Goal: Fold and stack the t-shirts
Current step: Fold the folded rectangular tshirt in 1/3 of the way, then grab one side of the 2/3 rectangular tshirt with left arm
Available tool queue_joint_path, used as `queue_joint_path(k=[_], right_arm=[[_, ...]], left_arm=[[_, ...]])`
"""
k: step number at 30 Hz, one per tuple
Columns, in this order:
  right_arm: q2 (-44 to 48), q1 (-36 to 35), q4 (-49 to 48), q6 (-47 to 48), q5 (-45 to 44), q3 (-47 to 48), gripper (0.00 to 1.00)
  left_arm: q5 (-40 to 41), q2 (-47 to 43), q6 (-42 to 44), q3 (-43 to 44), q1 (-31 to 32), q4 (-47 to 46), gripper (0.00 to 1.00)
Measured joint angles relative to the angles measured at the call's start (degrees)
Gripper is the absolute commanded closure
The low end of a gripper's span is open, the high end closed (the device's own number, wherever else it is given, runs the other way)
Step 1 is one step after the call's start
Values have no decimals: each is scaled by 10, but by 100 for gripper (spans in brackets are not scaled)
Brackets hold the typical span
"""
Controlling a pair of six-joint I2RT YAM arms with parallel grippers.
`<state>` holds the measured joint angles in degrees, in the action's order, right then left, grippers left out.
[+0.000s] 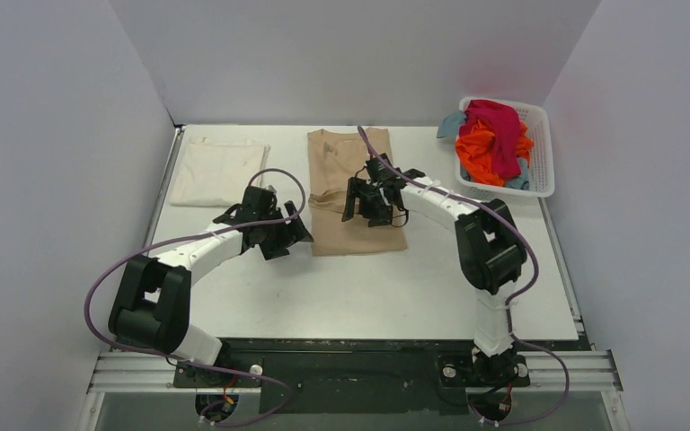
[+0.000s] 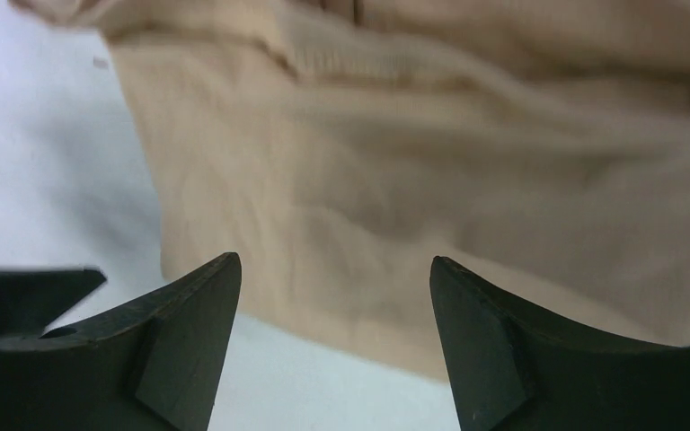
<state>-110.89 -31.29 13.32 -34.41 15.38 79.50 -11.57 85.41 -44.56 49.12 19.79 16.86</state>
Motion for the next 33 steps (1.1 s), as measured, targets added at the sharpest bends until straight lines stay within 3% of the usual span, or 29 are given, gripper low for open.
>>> queue_joint_path(k=[9, 21, 28, 30, 33], right_arm=[[-179, 34, -1, 14, -23, 229, 30], [-211, 57, -19, 14, -18, 285, 28], [-151, 75, -22, 18, -28, 226, 23], [-104, 88, -24, 22, -40, 184, 23], [-5, 115, -30, 27, -61, 100, 24]], left_arm=[[-9, 2, -6, -18, 2, -7, 9], [-5, 80, -18, 5, 42, -32, 23], [7, 100, -23, 15, 50, -44, 47], [14, 109, -25, 19, 50, -47, 58], [26, 119, -28, 24, 54, -50, 83]])
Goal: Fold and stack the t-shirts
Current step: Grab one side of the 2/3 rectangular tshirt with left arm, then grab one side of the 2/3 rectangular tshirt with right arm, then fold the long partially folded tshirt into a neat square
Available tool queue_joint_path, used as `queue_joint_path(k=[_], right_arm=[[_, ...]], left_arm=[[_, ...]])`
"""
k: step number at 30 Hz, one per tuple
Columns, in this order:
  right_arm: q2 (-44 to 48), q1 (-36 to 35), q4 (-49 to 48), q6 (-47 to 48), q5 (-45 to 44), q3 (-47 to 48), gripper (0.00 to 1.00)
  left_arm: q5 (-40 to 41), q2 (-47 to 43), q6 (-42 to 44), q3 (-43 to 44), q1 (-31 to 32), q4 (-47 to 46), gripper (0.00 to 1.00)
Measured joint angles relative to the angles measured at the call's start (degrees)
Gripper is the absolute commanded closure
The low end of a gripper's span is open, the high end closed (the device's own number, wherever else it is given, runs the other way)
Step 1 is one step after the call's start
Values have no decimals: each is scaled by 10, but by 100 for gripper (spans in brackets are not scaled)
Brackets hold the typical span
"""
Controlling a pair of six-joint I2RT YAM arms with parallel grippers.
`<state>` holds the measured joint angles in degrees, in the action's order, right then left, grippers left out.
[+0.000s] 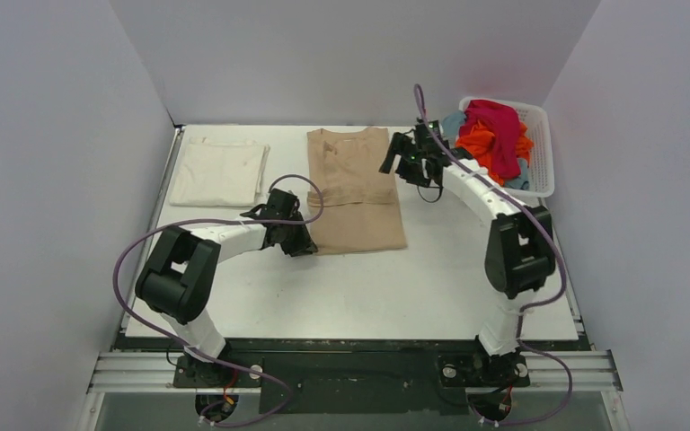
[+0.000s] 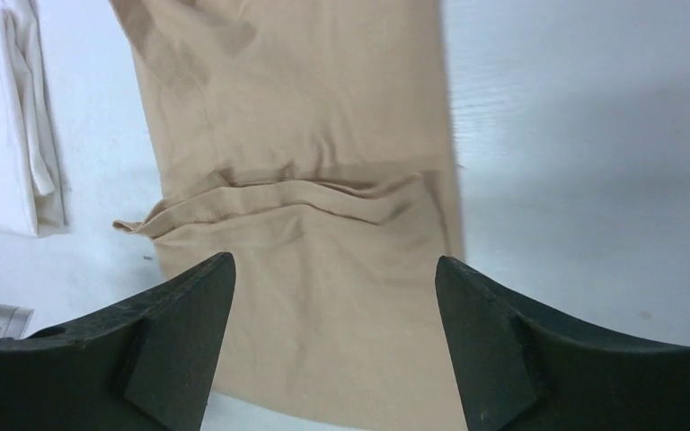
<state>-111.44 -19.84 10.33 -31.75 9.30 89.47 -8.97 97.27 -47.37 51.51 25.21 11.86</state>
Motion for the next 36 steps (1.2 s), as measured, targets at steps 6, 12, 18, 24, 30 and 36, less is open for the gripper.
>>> queue_joint_path(k=[6, 12, 18, 24, 30, 36], right_arm=[[169, 25, -18, -17, -16, -203, 34], [187, 14, -23, -51, 17, -355, 46], [161, 13, -52, -66, 31, -379, 58], [131, 14, -95, -72, 56, -379, 100], [191, 9, -122, -88, 94, -457, 100], [362, -46, -54, -106, 118, -561, 100]], left_arm=[[11, 12, 0, 8, 9, -2, 100], [17, 11, 0, 3, 15, -11, 100], [19, 0, 0, -17, 17, -38, 100], [23, -9, 0, -32, 19, -56, 100], [33, -61, 0, -76, 30, -45, 100], [59, -268, -23, -192, 95, 32, 100]])
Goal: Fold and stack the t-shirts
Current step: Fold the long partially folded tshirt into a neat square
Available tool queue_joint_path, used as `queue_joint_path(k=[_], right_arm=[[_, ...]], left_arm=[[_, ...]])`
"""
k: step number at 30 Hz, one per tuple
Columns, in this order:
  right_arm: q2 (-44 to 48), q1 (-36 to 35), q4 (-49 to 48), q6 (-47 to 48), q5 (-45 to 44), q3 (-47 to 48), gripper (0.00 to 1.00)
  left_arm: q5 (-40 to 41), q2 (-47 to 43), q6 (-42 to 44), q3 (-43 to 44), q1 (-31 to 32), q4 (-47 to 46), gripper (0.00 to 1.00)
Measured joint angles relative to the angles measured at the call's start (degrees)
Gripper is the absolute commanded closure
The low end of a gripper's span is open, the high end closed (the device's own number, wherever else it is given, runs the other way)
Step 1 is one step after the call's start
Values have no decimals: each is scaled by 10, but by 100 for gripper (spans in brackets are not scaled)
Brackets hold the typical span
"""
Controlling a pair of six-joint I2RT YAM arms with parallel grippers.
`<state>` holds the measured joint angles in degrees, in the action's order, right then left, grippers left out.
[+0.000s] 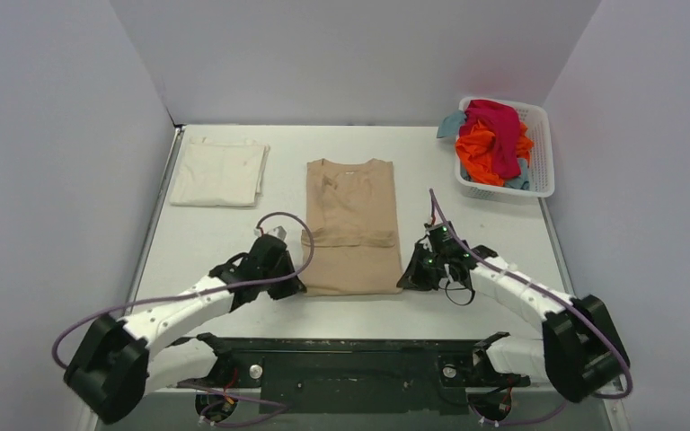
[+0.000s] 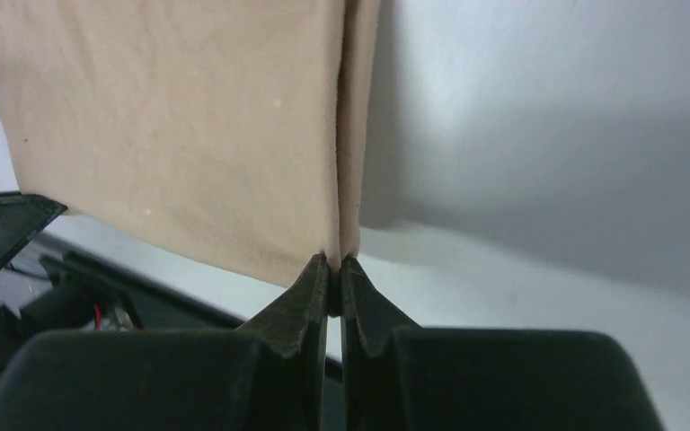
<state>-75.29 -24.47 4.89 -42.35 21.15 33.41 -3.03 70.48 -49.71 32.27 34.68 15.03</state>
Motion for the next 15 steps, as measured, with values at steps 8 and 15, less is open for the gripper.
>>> queue_joint_path(k=[8, 15], right_arm=[[290, -84, 176, -64, 32, -61, 100], [336, -88, 238, -90, 52, 9, 100]], left_arm=[[15, -392, -113, -53, 116, 223, 100], [37, -440, -126, 21, 123, 271, 100]])
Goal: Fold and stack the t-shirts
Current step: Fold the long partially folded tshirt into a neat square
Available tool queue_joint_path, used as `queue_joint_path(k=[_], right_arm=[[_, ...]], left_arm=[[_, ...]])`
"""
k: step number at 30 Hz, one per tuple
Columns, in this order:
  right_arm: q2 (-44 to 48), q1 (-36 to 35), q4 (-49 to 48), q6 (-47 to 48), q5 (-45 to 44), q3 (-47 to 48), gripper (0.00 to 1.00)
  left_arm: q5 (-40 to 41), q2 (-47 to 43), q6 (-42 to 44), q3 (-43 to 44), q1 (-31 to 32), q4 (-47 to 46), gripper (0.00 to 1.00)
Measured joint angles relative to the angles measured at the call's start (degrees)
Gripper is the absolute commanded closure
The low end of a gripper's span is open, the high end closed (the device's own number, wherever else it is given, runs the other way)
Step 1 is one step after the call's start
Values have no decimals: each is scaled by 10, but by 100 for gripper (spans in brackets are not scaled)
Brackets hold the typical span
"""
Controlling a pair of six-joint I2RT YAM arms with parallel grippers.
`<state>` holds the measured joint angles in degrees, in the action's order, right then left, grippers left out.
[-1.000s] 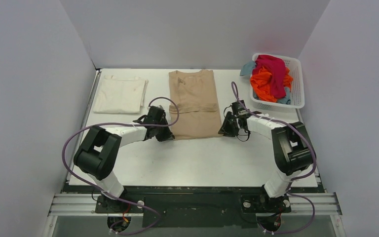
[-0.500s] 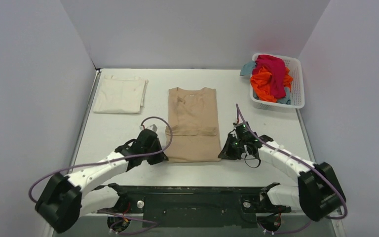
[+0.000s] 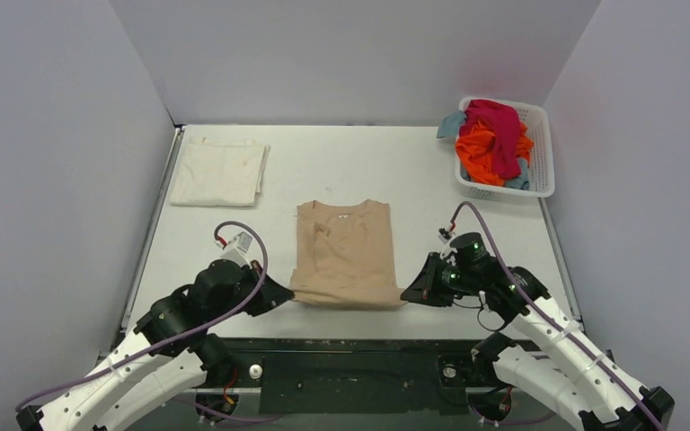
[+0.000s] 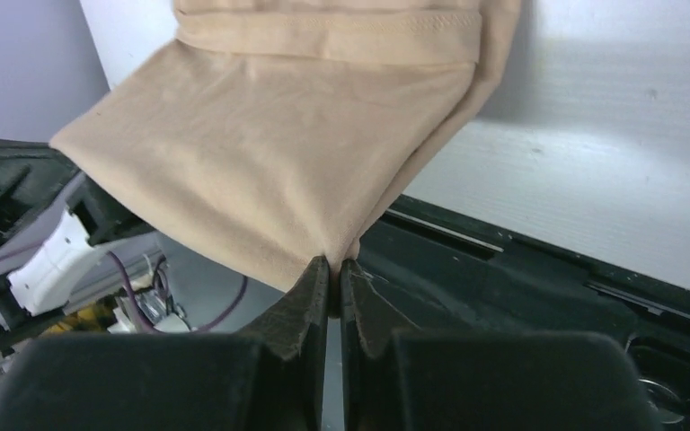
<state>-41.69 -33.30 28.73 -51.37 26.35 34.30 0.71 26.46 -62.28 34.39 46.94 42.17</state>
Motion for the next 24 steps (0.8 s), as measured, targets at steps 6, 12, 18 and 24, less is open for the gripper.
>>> queue_joint_path(k=[6, 12, 18, 24], right_arm=[[-108, 41, 4, 36, -26, 129, 100], [-217, 106, -28, 63, -28, 214, 100], [-353, 127, -63, 82, -14, 302, 100], [-446, 148, -89, 79, -10, 338, 100]], left_arm=[[91, 123, 58, 84, -21, -16, 100], [24, 266, 135, 134, -169, -129, 100], [-56, 385, 179, 167, -259, -188, 100], [-92, 464, 190, 195, -293, -223, 100]])
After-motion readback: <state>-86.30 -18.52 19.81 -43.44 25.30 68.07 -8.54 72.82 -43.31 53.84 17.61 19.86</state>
